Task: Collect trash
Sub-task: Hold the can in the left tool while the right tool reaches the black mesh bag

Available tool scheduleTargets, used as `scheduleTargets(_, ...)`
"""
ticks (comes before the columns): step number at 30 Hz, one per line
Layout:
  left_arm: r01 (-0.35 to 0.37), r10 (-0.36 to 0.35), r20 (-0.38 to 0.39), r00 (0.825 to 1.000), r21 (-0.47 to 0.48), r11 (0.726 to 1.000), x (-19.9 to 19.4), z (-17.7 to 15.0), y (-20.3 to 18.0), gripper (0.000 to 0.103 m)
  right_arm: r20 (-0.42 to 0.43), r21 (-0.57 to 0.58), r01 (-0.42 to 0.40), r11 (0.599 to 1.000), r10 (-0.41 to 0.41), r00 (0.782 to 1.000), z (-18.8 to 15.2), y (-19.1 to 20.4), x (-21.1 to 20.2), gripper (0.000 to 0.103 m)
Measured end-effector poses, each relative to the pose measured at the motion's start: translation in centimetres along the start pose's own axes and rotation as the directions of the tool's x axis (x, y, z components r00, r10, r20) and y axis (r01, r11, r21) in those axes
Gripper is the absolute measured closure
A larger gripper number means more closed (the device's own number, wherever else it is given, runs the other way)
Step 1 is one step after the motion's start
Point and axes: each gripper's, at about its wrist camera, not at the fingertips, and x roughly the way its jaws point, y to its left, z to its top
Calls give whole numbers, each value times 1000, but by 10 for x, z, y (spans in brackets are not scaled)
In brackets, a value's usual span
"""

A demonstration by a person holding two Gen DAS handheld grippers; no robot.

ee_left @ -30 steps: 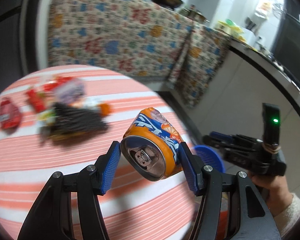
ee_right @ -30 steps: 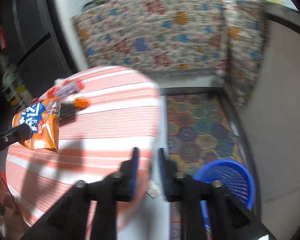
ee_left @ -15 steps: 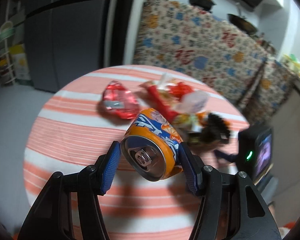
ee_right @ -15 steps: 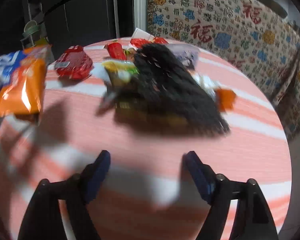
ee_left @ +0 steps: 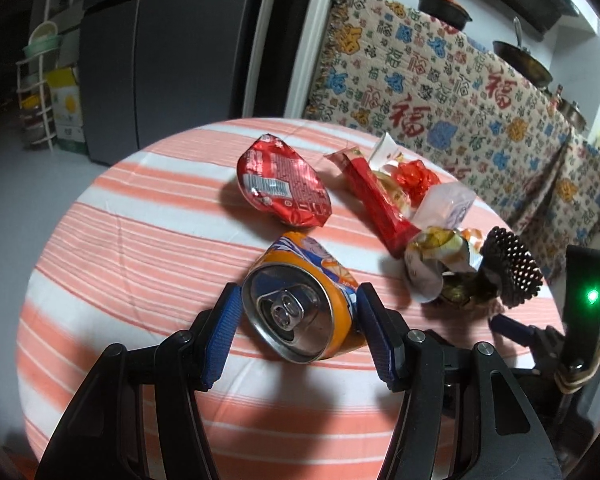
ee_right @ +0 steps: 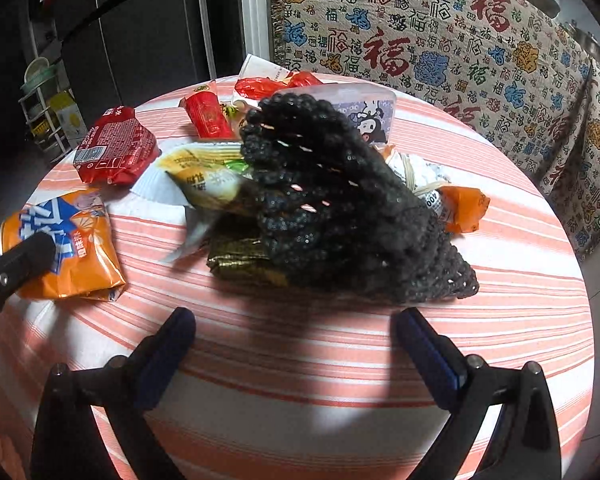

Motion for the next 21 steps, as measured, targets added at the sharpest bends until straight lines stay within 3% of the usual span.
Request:
scheduleTargets(4,7,-7,-1,1000,-54,999,-2,-2,6,43,0,0,1,1000,-1,1000,0,0,0,0)
scheduleTargets(10,0,-5,-64,998,-71,997,-1,-1,9,43,1,0,1,1000,-1,1000,-1,0,-1,0)
scheduleTargets(21,-8,1,-160,987,-42,999,-5,-5,10,43,1,1,1,1000,-1,1000,-2,-1,-1,0)
